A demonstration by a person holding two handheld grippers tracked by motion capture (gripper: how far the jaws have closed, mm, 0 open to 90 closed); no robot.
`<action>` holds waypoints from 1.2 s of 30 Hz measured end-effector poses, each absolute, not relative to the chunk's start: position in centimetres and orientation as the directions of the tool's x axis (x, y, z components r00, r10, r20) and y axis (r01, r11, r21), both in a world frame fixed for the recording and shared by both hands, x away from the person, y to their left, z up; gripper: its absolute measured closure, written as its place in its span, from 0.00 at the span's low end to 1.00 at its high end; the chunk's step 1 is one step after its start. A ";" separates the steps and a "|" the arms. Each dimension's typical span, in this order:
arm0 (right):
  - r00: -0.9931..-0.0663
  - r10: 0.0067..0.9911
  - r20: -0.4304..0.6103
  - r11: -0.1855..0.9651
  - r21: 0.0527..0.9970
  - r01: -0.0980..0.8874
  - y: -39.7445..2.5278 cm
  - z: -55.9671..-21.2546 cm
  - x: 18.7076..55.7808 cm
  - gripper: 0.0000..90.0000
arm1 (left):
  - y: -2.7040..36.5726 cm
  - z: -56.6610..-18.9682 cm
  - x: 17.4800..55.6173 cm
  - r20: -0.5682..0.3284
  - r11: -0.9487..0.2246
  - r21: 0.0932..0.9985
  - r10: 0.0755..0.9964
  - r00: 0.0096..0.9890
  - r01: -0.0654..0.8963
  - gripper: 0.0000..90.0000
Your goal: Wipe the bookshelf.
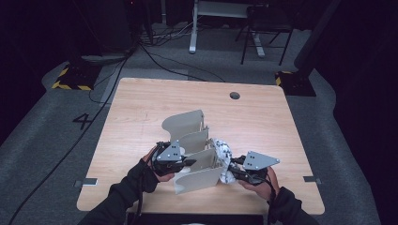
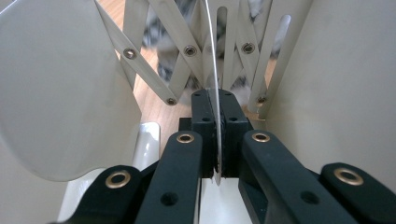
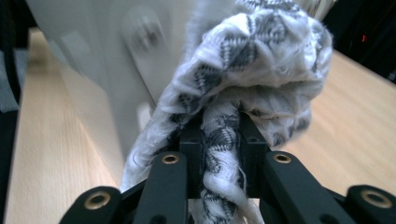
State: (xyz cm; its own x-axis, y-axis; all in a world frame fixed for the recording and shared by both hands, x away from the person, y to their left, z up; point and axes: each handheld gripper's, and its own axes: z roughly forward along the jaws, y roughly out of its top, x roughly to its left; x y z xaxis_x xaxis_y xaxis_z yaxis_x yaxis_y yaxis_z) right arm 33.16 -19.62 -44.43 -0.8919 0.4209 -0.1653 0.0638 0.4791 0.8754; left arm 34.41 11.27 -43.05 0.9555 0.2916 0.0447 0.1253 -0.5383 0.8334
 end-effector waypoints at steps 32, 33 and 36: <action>-0.907 0.400 -0.134 0.398 0.916 0.040 -19.5 -43.2 32.6 0.86 | 11.8 -43.6 34.9 0.030 -0.531 0.837 0.285 0.958 0.132 0.98; -0.904 0.406 -0.135 0.405 0.913 0.045 -19.5 -43.2 32.6 0.85 | 11.8 -43.6 34.9 0.032 -0.531 0.837 0.284 0.958 0.129 0.98; -0.884 0.440 -0.157 0.405 0.914 0.040 -19.5 -43.5 32.2 0.85 | 11.8 -43.6 34.9 0.034 -0.533 0.836 0.283 0.958 0.128 0.98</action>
